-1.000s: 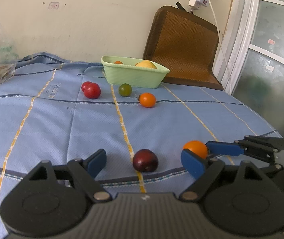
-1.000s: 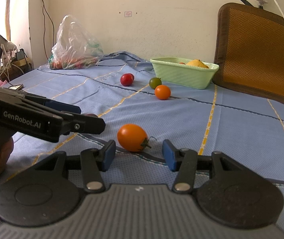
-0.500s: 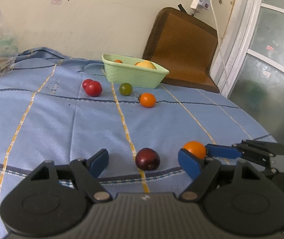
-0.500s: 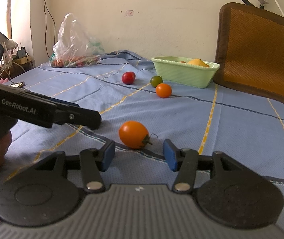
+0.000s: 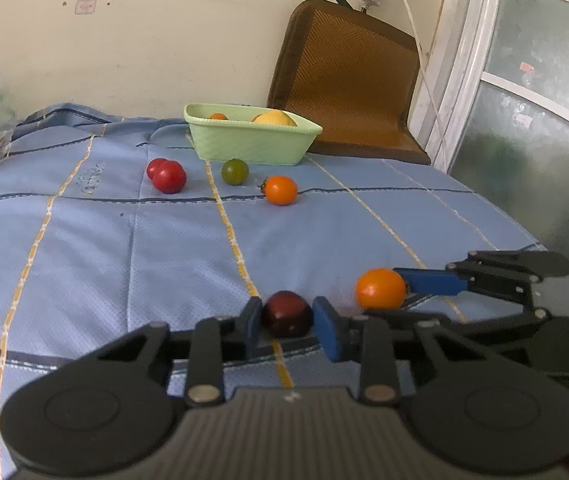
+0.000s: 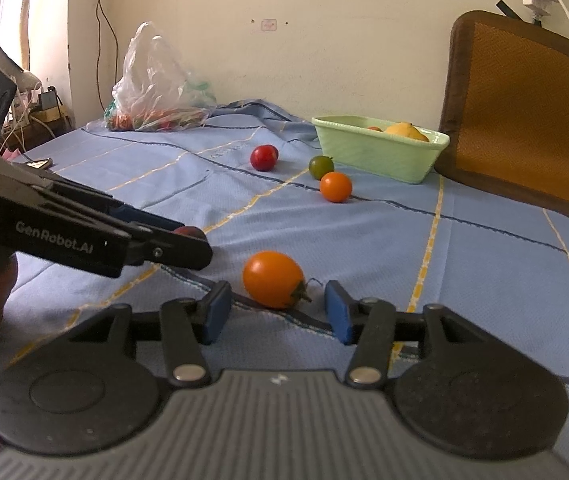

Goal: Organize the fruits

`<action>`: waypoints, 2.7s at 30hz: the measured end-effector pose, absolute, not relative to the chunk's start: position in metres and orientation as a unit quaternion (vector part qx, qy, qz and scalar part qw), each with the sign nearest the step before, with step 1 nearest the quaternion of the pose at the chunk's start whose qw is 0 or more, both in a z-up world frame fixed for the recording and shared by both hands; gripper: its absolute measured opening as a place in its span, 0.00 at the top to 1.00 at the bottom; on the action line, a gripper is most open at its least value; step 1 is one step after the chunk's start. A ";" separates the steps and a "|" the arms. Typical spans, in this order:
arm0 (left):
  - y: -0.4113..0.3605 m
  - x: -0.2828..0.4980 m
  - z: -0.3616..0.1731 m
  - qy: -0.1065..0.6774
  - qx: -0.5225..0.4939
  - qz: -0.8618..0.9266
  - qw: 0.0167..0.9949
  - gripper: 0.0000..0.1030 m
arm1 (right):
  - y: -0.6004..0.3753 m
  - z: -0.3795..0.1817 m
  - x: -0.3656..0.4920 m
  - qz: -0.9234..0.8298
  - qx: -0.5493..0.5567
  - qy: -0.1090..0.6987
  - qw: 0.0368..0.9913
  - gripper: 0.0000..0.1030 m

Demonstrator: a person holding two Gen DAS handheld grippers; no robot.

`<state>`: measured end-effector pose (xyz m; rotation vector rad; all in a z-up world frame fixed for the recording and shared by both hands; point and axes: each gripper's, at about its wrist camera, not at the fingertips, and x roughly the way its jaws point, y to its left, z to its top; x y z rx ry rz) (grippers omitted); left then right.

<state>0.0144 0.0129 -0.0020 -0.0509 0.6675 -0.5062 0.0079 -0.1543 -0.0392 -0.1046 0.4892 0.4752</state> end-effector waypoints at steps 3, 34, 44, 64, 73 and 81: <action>0.017 0.019 -0.001 0.331 -0.043 -0.256 0.907 0.73 | -0.154 -0.037 0.011 0.241 -0.056 0.239 0.939 0.64; -0.001 0.288 0.032 0.347 -0.151 -0.223 0.898 0.56 | -0.181 0.010 0.242 0.211 0.045 0.185 0.959 0.57; 0.056 0.227 0.050 0.317 -0.184 -0.223 0.903 0.56 | -0.201 0.022 0.202 0.214 0.085 0.187 0.955 0.57; 0.038 0.170 0.001 0.342 -0.078 -0.154 0.924 0.68 | -0.129 -0.013 0.192 0.257 -0.015 0.287 0.923 0.57; 0.048 0.115 0.007 0.334 -0.096 -0.200 0.916 0.69 | -0.128 -0.001 0.139 0.275 -0.046 0.229 0.933 0.73; 0.037 0.049 -0.001 0.349 -0.075 -0.254 0.899 0.68 | -0.147 -0.023 0.054 0.278 -0.041 0.264 0.923 0.73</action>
